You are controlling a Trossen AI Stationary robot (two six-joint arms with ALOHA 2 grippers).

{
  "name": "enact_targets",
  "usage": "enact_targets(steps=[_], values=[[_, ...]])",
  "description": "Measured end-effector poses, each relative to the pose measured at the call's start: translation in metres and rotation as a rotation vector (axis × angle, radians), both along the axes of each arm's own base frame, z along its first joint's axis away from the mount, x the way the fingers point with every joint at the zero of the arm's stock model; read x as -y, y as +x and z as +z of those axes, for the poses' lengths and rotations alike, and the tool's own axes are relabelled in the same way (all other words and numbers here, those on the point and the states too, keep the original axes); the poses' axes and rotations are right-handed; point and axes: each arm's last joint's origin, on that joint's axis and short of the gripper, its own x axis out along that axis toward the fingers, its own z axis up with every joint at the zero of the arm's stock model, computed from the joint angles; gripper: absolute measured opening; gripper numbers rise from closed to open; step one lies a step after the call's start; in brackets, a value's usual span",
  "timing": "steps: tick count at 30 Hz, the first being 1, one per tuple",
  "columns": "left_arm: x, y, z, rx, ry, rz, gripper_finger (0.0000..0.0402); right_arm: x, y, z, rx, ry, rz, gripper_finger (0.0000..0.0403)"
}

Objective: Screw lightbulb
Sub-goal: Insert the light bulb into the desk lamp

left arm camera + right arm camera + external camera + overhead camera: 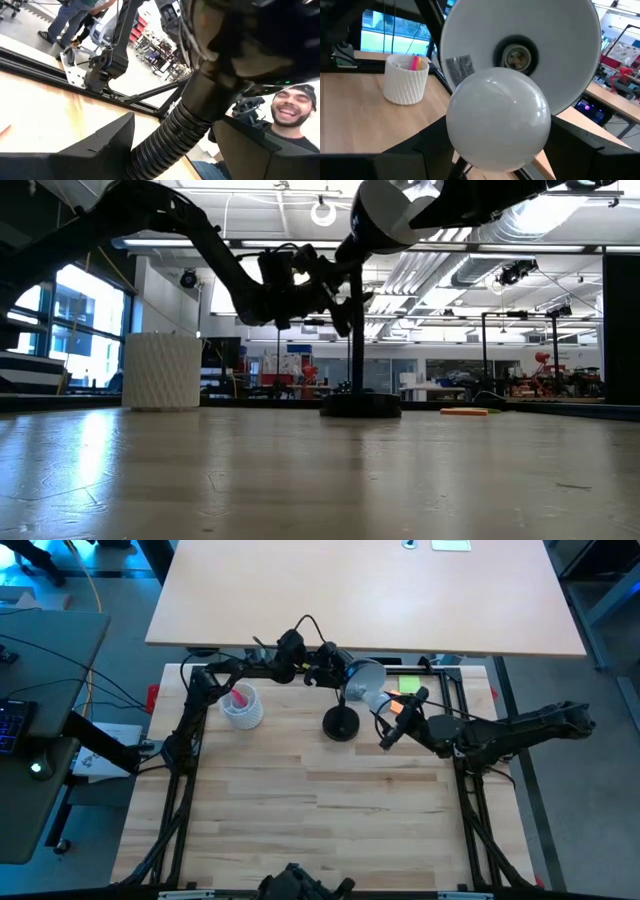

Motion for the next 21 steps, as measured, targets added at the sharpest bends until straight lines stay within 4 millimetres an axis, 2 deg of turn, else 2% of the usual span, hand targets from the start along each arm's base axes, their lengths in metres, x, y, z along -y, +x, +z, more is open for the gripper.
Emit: enact_targets(steps=[3,6,12,18,21], values=[[0.003,0.001,0.0,0.022,0.047,-0.047,0.0265,0.0,0.0,0.0,0.001,0.001,0.003,0.0257],[-0.005,-0.008,0.0,0.009,0.072,-0.094,0.0265,0.0,0.0,0.0,0.002,0.002,0.006,0.0257],[-0.027,-0.023,-0.001,-0.002,0.043,-0.005,0.0265,0.0,0.0,0.001,0.006,0.002,0.006,0.0257],[-0.032,-0.027,-0.001,-0.007,0.053,-0.012,0.0265,0.0,0.001,0.003,0.024,0.003,0.01,0.0257],[-0.043,-0.036,-0.001,-0.007,0.049,0.026,0.0265,0.0,0.001,0.004,0.027,-0.003,0.011,0.0257]])
